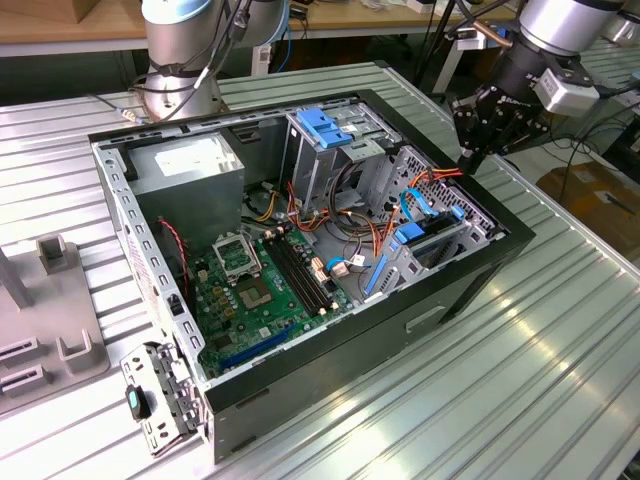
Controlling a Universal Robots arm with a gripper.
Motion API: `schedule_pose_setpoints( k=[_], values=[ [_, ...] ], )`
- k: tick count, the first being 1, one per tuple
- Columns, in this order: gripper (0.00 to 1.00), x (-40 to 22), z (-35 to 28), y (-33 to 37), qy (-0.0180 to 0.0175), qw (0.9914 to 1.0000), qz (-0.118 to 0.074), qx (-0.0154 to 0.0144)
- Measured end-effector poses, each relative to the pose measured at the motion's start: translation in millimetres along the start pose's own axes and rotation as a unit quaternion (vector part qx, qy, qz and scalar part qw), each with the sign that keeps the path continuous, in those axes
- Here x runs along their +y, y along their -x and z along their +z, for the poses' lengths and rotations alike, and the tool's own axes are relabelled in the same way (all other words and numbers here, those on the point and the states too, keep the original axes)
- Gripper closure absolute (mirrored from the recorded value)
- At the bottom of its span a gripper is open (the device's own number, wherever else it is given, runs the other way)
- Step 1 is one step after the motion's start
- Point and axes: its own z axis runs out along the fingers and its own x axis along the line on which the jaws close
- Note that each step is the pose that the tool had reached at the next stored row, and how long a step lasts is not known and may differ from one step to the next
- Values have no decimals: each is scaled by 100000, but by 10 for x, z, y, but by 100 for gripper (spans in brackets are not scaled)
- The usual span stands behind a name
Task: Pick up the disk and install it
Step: 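Insert the second disk wire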
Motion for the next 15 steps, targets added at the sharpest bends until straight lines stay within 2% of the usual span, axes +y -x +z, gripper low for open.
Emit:
schedule_pose_setpoints(
  k=[4, 7, 15],
  values=[
    [84, 0, -2, 0, -2, 100000, -1, -3],
    [84, -2, -32, 0, -1, 100000, 0, -2],
    [84, 15, -32, 26, 0, 99999, 456, 19]
  ],
)
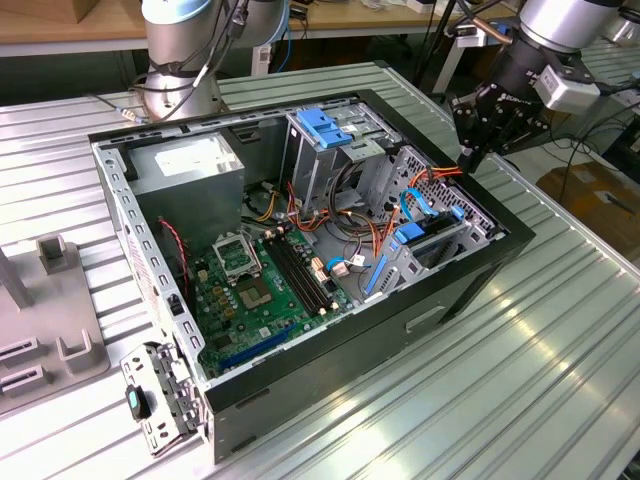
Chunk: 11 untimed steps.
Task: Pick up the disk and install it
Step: 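Insert the second disk wire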
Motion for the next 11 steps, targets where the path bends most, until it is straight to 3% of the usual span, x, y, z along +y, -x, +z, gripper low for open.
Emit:
schedule_pose_setpoints(
  k=[5, 11],
  values=[
    [84, 0, 0, 2, 21, 99963, 2728, 153],
    [84, 1, 1, 2, 20, 99943, 3379, 191]
  ],
)
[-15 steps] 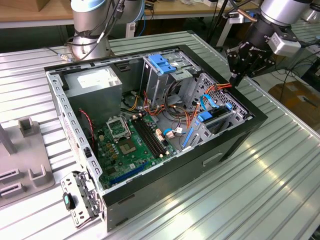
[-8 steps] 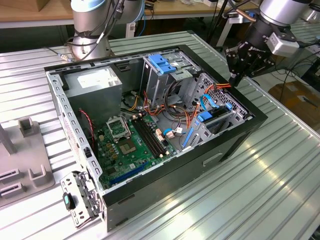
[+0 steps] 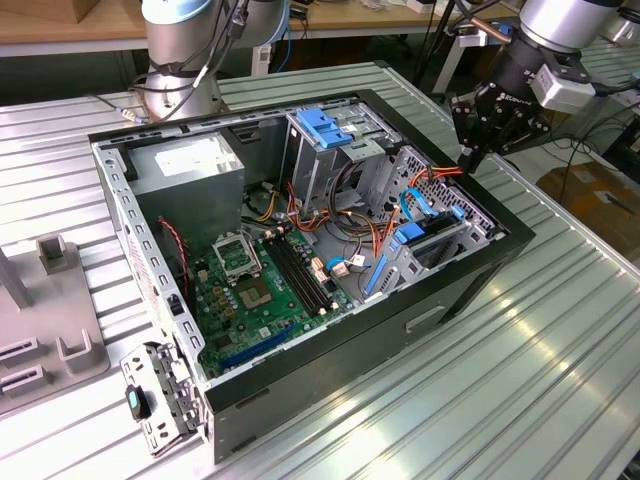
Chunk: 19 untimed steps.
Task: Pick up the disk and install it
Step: 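Insert the second disk wire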
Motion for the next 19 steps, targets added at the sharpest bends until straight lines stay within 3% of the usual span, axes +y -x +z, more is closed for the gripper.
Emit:
schedule_pose_setpoints(
  k=[2, 6, 8, 9, 16, 19],
  values=[
    [84, 0, 2, 0, 6, 99990, 1427, 75],
    [84, 0, 5, 0, 38, 99816, 6055, 333],
    [84, 0, 7, 0, 48, 99666, 8155, 448],
    [84, 1, 8, 0, 61, 99548, 9480, 525],
    [84, 0, 9, 0, 57, 99491, 10057, 552],
    [84, 1, 14, 0, 77, 99173, 12817, 707]
  ],
)
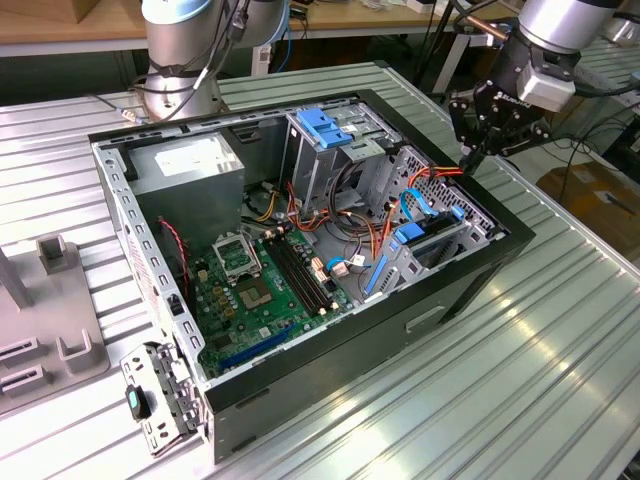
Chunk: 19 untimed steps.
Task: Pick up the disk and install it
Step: 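Insert the second disk wire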
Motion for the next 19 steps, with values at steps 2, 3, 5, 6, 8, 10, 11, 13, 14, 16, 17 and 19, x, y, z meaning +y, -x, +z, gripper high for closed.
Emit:
schedule_pose_setpoints(
  k=[2, 3, 5, 6, 8, 10, 11, 13, 14, 16, 17, 19],
  values=[
    [84, 0, 5, 0, 15, 99961, 2803, 155],
    [84, 0, 7, 0, 26, 99898, 4505, 248],
    [84, 1, 9, 0, 40, 99773, 6725, 370],
    [84, 2, 8, 1, 41, 99740, 7193, 400],
    [84, 7, 8, 5, 41, 99733, 7286, 405],
    [84, 20, 8, 17, 37, 99734, 7281, 405],
    [84, 37, 7, 31, 34, 99734, 7278, 409],
    [84, 45, 7, 37, 32, 99734, 7276, 408],
    [84, 45, 6, 37, 33, 99731, 7320, 411],
    [84, 53, 6, 40, 36, 99711, 7588, 426],
    [84, 62, 6, 44, 32, 99709, 7616, 424],
    [84, 93, 4, 61, 28, 99709, 7617, 432]
  ],
)
